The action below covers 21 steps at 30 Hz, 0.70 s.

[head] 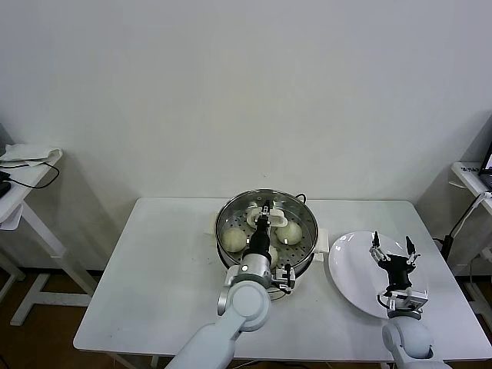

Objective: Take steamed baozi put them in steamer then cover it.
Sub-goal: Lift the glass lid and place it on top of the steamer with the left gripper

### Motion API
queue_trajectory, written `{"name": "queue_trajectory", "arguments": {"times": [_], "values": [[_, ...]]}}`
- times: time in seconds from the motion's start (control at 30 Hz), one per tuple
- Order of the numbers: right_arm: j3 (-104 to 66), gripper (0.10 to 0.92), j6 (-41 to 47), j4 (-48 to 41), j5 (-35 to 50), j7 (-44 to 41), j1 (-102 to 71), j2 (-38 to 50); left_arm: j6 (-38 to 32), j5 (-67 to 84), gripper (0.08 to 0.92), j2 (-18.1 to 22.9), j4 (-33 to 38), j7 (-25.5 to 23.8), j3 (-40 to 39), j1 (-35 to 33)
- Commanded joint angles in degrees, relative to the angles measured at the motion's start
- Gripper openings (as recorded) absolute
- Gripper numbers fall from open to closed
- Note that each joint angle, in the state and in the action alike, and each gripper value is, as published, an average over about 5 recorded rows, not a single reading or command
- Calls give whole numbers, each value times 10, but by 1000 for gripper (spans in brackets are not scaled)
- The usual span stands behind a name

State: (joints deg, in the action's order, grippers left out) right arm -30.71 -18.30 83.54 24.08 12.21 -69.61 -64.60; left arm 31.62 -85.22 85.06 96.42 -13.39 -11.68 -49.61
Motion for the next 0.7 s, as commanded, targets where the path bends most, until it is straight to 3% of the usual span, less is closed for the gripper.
{"name": "queue_trajectory", "arguments": {"times": [0.03,0.27,0.7], "values": [[0,823,0,0,1,0,1,1,-11,-16,190,0,-4,-7,6,-4],[0,823,0,1,0,0,1,0,-13,-16,207,2,-2,-11,8,-7],[3,823,0,2,-1,-3,0,-4,3,3,510,-17,57,-16,0,-22]]}}
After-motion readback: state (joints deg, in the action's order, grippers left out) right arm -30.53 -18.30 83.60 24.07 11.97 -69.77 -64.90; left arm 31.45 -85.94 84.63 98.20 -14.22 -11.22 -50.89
